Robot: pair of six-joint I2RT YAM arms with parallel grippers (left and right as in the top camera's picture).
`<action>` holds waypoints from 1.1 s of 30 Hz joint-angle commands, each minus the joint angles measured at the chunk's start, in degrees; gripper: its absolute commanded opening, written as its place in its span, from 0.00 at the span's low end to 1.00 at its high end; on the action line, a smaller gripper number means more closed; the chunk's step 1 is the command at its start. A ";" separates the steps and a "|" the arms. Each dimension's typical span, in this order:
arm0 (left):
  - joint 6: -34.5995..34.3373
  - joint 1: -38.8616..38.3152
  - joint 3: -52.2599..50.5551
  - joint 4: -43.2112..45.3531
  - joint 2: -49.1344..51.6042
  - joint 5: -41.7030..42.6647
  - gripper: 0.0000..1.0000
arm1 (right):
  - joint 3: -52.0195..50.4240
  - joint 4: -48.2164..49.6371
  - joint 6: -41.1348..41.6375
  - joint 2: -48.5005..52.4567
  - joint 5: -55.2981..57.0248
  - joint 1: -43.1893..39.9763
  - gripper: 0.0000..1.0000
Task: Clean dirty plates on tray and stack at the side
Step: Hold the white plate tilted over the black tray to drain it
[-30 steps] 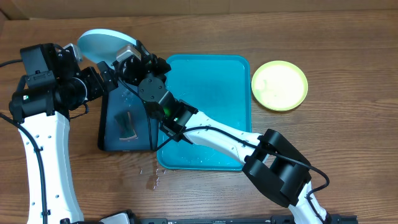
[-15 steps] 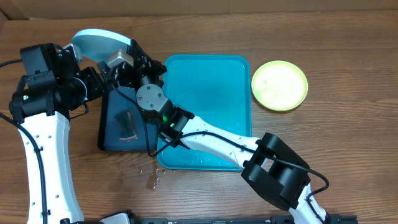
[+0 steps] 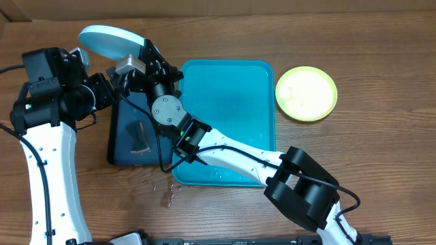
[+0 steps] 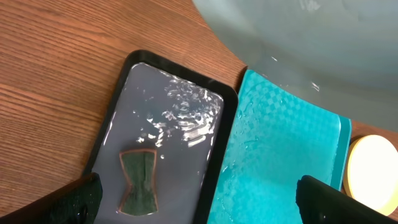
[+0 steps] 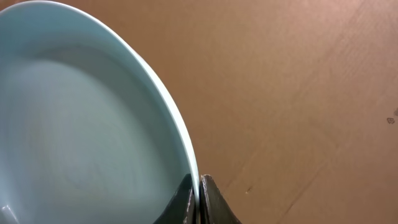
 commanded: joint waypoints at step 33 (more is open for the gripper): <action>-0.59 0.11 0.48 0.11 0.44 0.85 1.00 | 1.33 -0.66 0.28 -2.86 1.11 0.39 0.05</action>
